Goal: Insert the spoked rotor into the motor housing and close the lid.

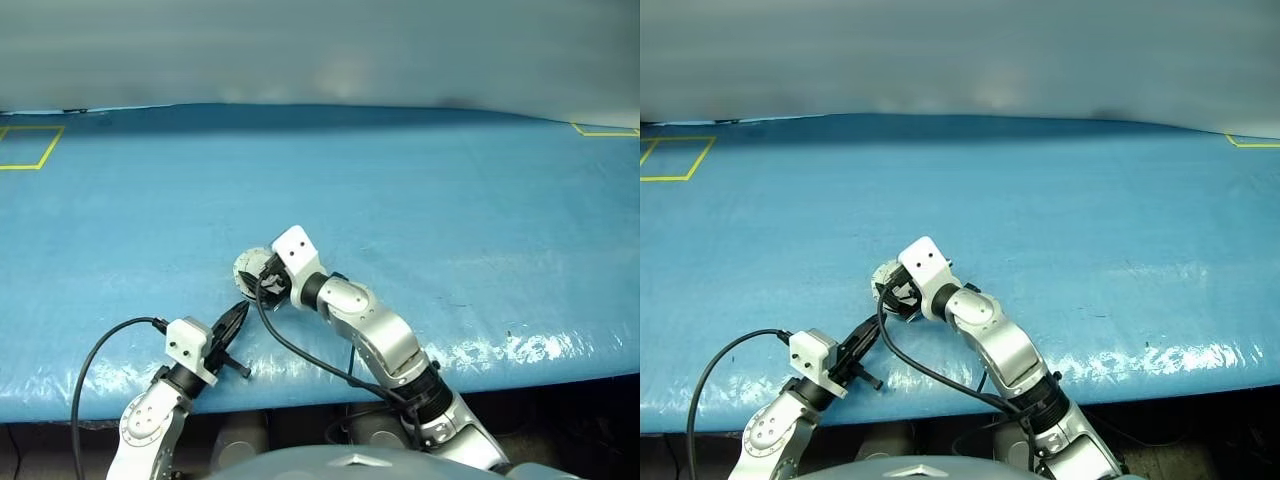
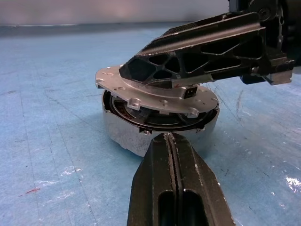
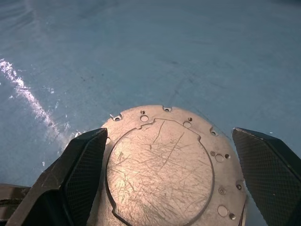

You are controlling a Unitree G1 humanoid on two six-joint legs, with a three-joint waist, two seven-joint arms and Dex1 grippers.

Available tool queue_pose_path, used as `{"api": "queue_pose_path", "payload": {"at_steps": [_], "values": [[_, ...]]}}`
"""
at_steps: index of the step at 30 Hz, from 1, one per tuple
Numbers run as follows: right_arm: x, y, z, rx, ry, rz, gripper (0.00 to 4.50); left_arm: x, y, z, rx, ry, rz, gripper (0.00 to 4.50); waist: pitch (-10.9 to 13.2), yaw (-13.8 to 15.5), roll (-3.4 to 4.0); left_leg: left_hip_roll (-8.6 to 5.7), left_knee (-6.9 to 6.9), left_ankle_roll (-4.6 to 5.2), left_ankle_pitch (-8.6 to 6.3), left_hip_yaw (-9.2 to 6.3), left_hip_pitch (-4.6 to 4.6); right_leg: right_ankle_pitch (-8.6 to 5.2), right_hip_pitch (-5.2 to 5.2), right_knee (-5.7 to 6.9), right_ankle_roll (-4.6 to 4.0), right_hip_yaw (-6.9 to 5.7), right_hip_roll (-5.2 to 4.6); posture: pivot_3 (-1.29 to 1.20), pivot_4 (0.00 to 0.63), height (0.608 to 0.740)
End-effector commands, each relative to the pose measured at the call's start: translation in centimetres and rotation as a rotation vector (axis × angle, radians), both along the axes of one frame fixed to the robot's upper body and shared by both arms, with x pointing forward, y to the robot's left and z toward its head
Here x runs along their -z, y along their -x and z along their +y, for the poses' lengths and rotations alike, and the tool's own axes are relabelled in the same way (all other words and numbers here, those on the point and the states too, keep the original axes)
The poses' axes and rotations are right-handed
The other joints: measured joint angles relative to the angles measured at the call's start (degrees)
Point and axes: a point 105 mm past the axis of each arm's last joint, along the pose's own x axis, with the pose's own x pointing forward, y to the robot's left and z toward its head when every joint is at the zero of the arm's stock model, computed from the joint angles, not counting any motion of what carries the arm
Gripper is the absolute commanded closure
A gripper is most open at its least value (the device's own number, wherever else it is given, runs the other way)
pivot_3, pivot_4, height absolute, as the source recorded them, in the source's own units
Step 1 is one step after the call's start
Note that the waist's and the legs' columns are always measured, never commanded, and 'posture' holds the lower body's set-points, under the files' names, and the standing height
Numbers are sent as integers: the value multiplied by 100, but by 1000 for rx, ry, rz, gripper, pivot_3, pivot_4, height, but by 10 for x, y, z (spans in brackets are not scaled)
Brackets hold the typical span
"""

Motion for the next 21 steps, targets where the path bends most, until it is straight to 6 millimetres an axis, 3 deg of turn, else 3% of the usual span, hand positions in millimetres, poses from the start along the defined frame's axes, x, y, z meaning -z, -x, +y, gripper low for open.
{"api": "queue_pose_path", "payload": {"at_steps": [1, 4, 9, 21], "values": [[-6, 2, 4, -22, -9, -50, 39, -6, -1, 1, -5, 1, -37, 4500, 0, 0, 0, 0, 0, 0, 0, 0, 0, 0, 0, 0, 0, 0, 0, 0, 150, 740], [-3, 3, 4, -29, 0, -48, 213, -6, -1, 2, -7, 0, -38, 4500, 0, 0, 0, 0, 0, 0, 0, 0, 1, -1, 0, 1, -1, 0, 0, 0, 150, 740], [-2, 4, 4, -33, -5, -43, 1458, -6, -1, 2, -8, -3, -39, 4500, 0, 1, 0, 0, 1, 0, 0, 0, 1, 0, 1, 1, -1, 0, 0, 0, 150, 740], [-13, 3, -2, -27, -13, -64, 1456, -3, 0, 3, -3, -4, -32, 4500, 0, 4, 0, 0, 2, 0, 0, 0, 0, -1, 1, 0, -1, 0, 0, 0, 150, 740]]}}
